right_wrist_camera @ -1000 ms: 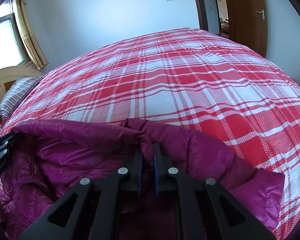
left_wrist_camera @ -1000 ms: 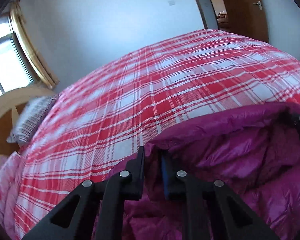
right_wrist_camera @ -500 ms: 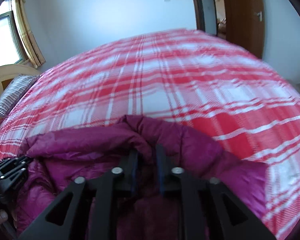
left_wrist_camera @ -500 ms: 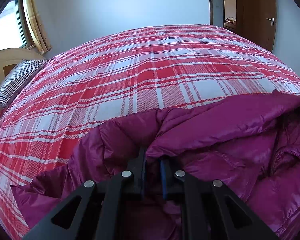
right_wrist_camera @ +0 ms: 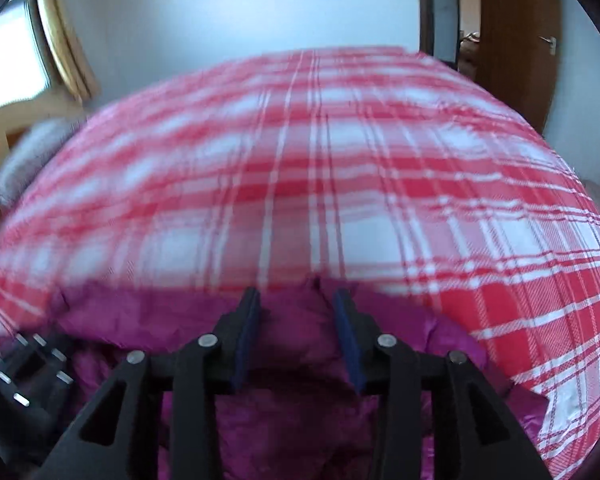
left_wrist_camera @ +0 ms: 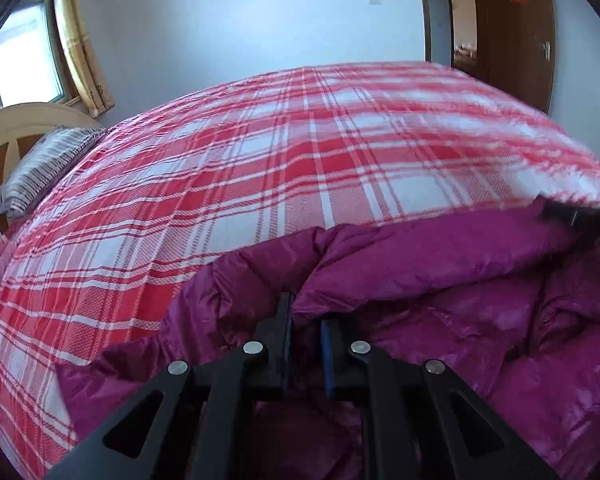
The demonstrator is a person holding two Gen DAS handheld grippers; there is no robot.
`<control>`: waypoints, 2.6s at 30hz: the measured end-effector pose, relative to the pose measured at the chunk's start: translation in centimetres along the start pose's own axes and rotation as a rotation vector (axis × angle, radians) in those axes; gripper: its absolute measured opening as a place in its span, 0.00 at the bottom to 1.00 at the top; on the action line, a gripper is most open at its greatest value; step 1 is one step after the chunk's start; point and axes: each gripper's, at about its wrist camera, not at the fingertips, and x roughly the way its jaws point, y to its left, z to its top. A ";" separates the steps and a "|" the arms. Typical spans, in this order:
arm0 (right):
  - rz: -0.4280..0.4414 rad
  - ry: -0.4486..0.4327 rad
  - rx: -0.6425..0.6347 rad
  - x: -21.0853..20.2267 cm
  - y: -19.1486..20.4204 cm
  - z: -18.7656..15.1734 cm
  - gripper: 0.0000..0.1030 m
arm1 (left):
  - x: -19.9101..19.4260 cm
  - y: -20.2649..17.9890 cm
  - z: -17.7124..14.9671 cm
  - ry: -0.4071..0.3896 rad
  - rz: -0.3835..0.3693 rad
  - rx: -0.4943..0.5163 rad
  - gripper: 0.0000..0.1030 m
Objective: Fold large clothes
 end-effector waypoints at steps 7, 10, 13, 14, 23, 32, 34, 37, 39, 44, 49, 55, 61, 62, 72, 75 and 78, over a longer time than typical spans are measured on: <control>-0.040 -0.055 -0.097 0.4 0.3 -3.5 0.41 | -5.3 -0.1 3.5 -0.135 -0.058 -0.123 0.58; -0.052 -0.077 -0.108 0.4 0.6 -3.9 0.41 | -5.2 -1.1 5.1 -0.147 -0.031 -0.148 0.59; -0.022 -0.084 -0.084 0.4 0.0 -3.9 0.41 | -6.3 -1.5 6.0 -0.216 0.008 -0.179 0.59; -0.010 -0.086 -0.070 0.5 -0.3 -4.0 0.41 | -6.4 -1.8 6.2 -0.236 0.035 -0.176 0.59; -0.009 -0.090 -0.066 0.6 -0.1 -4.3 0.41 | 2.5 -3.7 4.6 0.064 0.098 -0.054 0.59; 0.167 -0.132 0.075 -0.2 -2.8 -4.6 0.47 | 3.7 -3.3 1.9 0.094 0.101 -0.071 0.63; 0.174 -0.130 0.121 0.0 -3.4 -4.6 0.47 | 3.8 -3.7 1.9 0.079 0.129 -0.049 0.64; 0.128 -0.107 0.090 0.4 -2.5 -4.5 0.48 | 4.1 -3.9 2.0 0.070 0.148 -0.035 0.65; 0.087 -0.089 0.059 0.7 -1.7 -4.3 0.48 | 4.3 -4.0 1.9 0.074 0.157 -0.028 0.66; 0.056 -0.069 0.037 1.0 -1.5 -4.4 0.49 | 4.5 -3.9 1.8 0.082 0.154 -0.033 0.67; -0.013 -0.056 -0.015 1.3 -0.5 -4.5 0.49 | 4.6 -4.1 1.7 0.086 0.160 -0.030 0.68; -0.083 -0.045 -0.067 1.7 0.4 -4.3 0.49 | 4.8 -4.4 1.6 0.086 0.182 -0.015 0.70; -0.139 -0.038 -0.106 1.9 1.3 -4.3 0.49 | 4.8 -4.8 1.6 0.081 0.214 0.008 0.71; -0.148 -0.037 -0.112 1.9 1.4 -4.3 0.49 | 4.8 -4.9 1.6 0.080 0.218 0.012 0.71; -0.183 -0.030 -0.140 2.1 1.9 -4.4 0.49 | 4.8 -4.8 1.5 0.079 0.221 0.015 0.72; -0.189 -0.029 -0.144 2.2 2.0 -4.3 0.49 | 4.8 -5.0 1.5 0.078 0.224 0.018 0.72; -0.193 -0.029 -0.146 2.2 2.0 -4.3 0.50 | 4.8 -5.0 1.5 0.078 0.226 0.020 0.72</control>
